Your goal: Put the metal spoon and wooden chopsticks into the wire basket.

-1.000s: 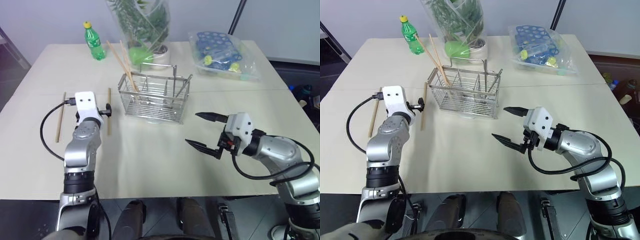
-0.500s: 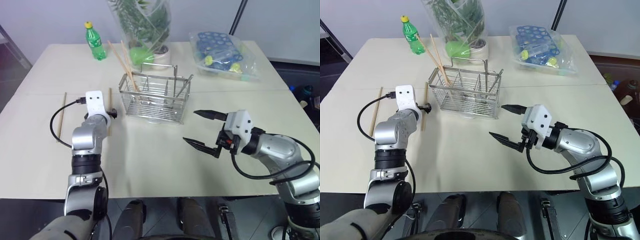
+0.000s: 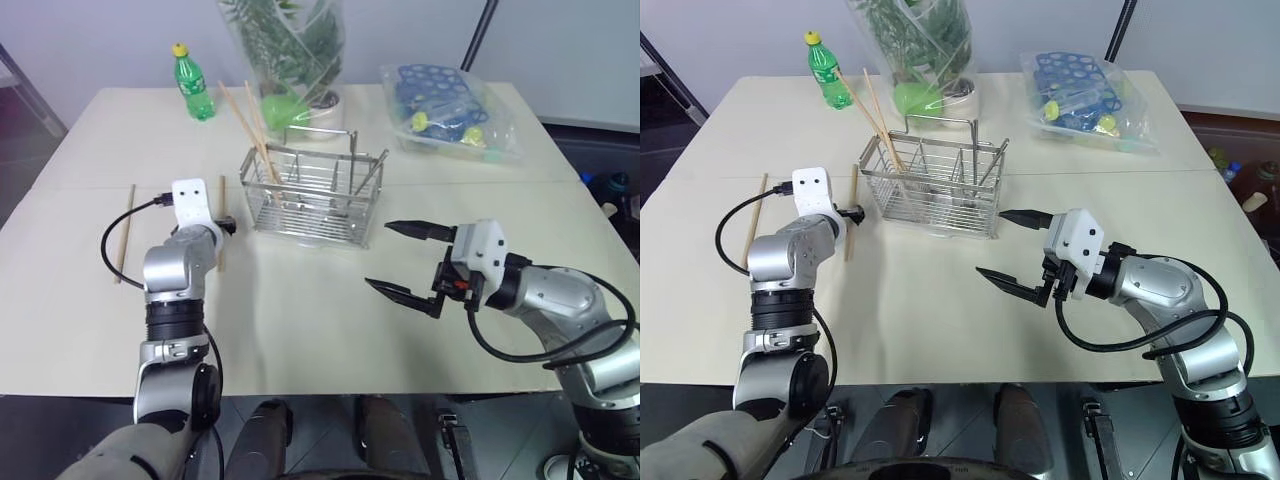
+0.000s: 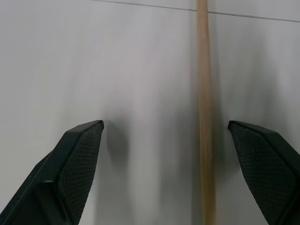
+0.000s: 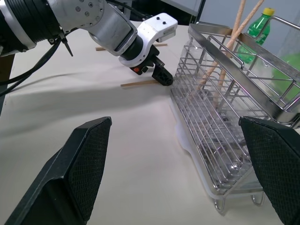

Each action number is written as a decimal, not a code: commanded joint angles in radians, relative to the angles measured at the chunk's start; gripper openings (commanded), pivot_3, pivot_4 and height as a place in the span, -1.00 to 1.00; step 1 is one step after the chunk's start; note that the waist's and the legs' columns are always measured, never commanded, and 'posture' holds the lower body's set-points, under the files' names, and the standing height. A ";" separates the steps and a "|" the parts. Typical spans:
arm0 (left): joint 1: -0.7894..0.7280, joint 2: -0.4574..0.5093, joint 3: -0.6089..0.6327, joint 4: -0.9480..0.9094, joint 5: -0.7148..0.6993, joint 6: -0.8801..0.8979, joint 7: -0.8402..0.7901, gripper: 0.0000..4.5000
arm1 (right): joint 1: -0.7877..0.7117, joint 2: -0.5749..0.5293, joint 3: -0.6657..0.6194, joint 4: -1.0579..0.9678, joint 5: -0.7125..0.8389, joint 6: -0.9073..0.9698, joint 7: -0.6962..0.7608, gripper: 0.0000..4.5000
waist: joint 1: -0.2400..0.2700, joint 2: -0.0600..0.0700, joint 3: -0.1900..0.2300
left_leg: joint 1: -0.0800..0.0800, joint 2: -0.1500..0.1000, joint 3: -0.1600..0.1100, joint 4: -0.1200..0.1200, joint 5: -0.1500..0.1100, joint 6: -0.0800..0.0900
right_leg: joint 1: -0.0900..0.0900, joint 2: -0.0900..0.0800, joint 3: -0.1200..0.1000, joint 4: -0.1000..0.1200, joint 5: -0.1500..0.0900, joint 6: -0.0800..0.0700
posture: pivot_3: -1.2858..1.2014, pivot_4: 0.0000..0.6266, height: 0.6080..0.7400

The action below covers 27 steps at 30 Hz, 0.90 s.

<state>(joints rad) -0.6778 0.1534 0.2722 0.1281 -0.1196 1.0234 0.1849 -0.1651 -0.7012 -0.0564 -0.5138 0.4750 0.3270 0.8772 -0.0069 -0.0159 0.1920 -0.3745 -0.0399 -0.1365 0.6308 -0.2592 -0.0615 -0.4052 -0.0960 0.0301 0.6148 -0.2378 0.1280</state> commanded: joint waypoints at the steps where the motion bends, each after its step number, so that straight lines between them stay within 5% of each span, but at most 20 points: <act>1: 0.025 -0.030 0.024 -0.013 -0.014 0.018 0.009 0.89 | -0.007 -0.003 -0.023 -0.012 0.003 -0.019 -0.001 0.99 | 0.000 0.000 0.000 | 0.000 0.000 0.000 0.000 0.000 0.000 | 0.000 0.000 0.000 0.000 0.000 0.000 | 0.03 -0.52 1.00; 3: 0.034 -0.042 0.056 -0.017 -0.017 0.020 0.024 0.62 | -0.004 -0.002 -0.020 -0.015 0.004 -0.019 -0.002 1.00 | -0.002 0.000 0.000 | 0.000 0.000 0.000 0.000 0.000 0.000 | 0.000 0.000 0.000 0.000 0.000 0.000 | 0.03 -0.52 1.00; 10: 0.050 -0.053 0.083 -0.047 -0.015 0.020 0.033 -0.99 | -0.003 -0.006 -0.021 -0.016 0.008 -0.018 0.001 1.00 | -0.004 0.000 0.000 | 0.001 0.000 0.000 0.000 0.000 0.000 | 0.000 0.000 0.000 0.001 0.000 0.000 | 0.03 -0.52 1.00; 18: 0.061 -0.016 0.041 -0.045 0.045 -0.017 0.057 -0.99 | -0.014 0.010 -0.011 -0.006 0.003 -0.014 -0.013 1.00 | -0.007 0.000 -0.001 | 0.001 0.000 0.000 0.000 0.000 0.000 | 0.000 0.000 0.000 0.001 0.000 0.000 | 0.03 -0.52 1.00; 27: 0.025 0.224 -0.044 -0.041 0.065 -0.265 -0.151 -0.99 | -0.062 0.033 -0.015 -0.025 0.020 0.027 -0.070 1.00 | -0.005 -0.002 0.001 | -0.001 0.000 0.000 0.000 0.000 -0.001 | -0.002 0.000 0.000 0.002 0.000 0.000 | 0.03 -0.52 1.00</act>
<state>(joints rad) -0.6153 0.3310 0.2383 0.1190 -0.0687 0.8336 0.0851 -0.2140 -0.6740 -0.0526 -0.5044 0.4773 0.3573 0.8171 -0.0124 -0.0175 0.1925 -0.3755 -0.0397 -0.1365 0.6307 -0.2588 -0.0622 -0.4078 -0.0958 0.0301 0.6164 -0.2377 0.1280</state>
